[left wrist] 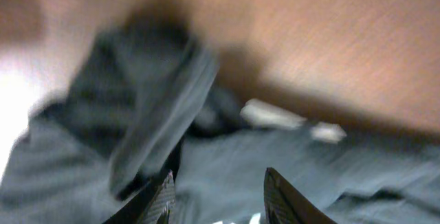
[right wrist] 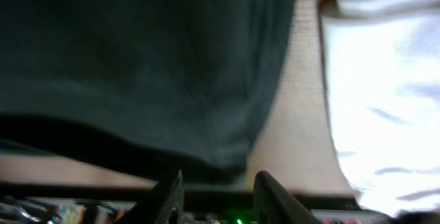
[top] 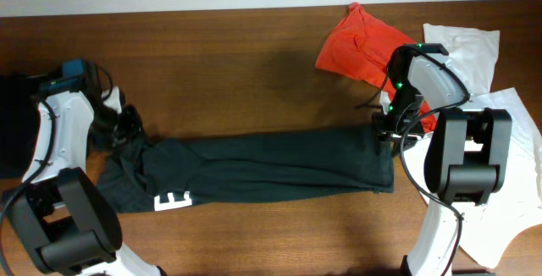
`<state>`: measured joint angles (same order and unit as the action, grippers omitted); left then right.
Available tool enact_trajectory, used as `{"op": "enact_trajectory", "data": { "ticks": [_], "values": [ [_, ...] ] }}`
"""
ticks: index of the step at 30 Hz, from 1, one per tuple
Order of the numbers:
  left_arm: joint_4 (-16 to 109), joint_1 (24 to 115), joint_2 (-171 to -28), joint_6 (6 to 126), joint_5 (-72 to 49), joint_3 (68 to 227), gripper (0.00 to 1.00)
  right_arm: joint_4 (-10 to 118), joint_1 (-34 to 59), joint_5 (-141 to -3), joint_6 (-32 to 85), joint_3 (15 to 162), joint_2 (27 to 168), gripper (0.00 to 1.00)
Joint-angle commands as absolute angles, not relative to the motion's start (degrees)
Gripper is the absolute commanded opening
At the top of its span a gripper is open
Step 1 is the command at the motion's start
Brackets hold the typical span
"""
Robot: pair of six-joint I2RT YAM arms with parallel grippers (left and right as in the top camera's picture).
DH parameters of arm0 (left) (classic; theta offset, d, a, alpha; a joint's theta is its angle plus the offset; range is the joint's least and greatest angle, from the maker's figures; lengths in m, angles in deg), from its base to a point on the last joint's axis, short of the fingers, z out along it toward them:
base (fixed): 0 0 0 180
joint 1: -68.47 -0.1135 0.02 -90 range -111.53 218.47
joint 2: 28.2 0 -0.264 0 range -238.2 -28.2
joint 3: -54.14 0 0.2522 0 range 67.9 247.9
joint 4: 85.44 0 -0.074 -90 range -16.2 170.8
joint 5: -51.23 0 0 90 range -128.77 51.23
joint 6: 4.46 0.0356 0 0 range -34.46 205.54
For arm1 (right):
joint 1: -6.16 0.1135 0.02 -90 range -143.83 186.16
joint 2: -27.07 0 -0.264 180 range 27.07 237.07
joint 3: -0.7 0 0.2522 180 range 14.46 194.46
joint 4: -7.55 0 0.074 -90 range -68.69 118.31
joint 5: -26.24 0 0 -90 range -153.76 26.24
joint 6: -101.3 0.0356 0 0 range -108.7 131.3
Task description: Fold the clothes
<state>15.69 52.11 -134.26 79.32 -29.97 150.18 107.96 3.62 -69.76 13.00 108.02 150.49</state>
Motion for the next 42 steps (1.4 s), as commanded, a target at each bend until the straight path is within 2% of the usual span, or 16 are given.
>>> {"op": "enact_trajectory", "data": {
  "ticks": [1,3,8,14,24,26,30,34,42],
  "values": [
    [21.27,55.28,-133.23,79.93,-26.95,152.06,0.45,105.01,3.51,-74.68,13.45,107.88,149.26,0.37],
    [23.13,56.55,-133.40,80.61,-28.13,152.06,0.52,104.35,3.51,-74.74,13.43,107.88,149.26,0.37],
    [27.72,58.34,-133.62,79.54,-30.14,152.04,0.54,104.16,3.51,-74.74,13.43,107.88,149.26,0.40],
    [28.35,58.36,-139.65,79.43,-30.30,152.04,0.58,104.03,3.51,-74.72,13.43,107.88,149.26,0.40],
    [28.92,58.36,-145.84,79.43,-34.60,152.02,0.58,104.42,3.51,-74.68,13.43,107.88,149.26,0.40],
    [28.55,58.34,-145.58,79.41,-35.80,152.24,0.57,104.42,3.51,-74.44,13.43,107.88,149.26,0.40],
    [25.88,58.19,-144.79,79.38,-38.65,152.50,0.38,104.64,3.51,-73.45,13.24,107.88,149.26,0.40],
    [24.83,57.58,-144.79,75.03,-53.14,152.45,0.38,104.62,3.51,-73.43,13.24,107.88,149.26,0.40],
    [28.96,51.46,-144.79,74.23,-53.18,152.65,0.38,104.62,3.51,-72.56,13.24,107.88,149.26,0.41]
  ]
}}
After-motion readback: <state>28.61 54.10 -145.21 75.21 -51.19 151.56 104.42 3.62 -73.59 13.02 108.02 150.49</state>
